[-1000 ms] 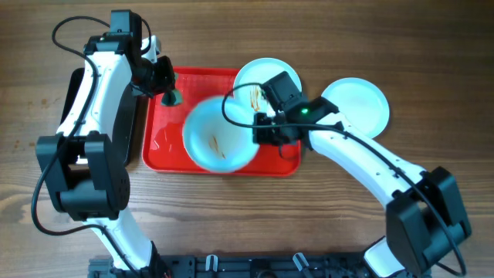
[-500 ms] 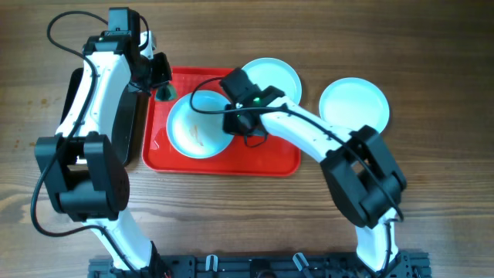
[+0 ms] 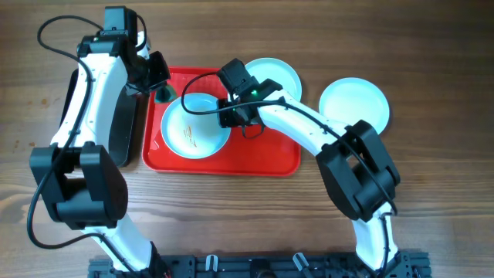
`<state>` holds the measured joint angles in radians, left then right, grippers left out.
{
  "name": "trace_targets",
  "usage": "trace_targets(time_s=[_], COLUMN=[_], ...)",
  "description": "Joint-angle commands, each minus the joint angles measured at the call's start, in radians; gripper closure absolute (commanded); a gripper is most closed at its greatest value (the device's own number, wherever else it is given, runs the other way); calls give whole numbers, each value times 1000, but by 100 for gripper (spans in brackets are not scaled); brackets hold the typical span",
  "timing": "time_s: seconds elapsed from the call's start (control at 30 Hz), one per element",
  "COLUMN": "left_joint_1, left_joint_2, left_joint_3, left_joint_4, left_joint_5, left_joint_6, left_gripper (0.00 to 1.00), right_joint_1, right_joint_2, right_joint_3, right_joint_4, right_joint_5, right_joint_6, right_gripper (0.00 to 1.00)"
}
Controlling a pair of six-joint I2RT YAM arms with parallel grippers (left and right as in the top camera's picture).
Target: Clean dirty plates on tray and stack at the side
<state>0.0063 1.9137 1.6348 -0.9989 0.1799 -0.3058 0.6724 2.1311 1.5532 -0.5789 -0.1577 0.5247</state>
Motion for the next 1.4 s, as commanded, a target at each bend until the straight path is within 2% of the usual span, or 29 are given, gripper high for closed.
trace_targets(time_s=[0.0,0.1,0.2,0.57,0.93,1.1,1.27,1.37], left_joint_1=[-17,-30,-57,-68,-98,-192,-216,-200], left_joint_2=[-17,-17,-17,-17,-17,-17,-18,-18], left_joint_3=[17,-8,-97,-382,-606,-616,-616,-616], left_joint_4=[-9,-12,20,153,492,417,299,288], left_joint_5=[-4,3,2,-21,-47,-13,-13,-19], left_joint_6=[-44,-52,-92,-92,-70,93,93,68], left_gripper=[96,96,96,96,96,96,96,96], right_joint_1=[0,0,0,-25,-25,-25,-25,-25], right_joint_2=[73,90,91,91,91,91,91,91], right_joint_3=[22,22,22,21,21,21,21,21], right_joint_4=[28,37,42,26,28,24,25,19], right_joint_5=[-66,-80,-78,-96,-99,-99,-99,-107], right_joint_6=[-23,10,30,80,77,77,77,73], right_gripper=[68,78,96,96,95,96,96,96])
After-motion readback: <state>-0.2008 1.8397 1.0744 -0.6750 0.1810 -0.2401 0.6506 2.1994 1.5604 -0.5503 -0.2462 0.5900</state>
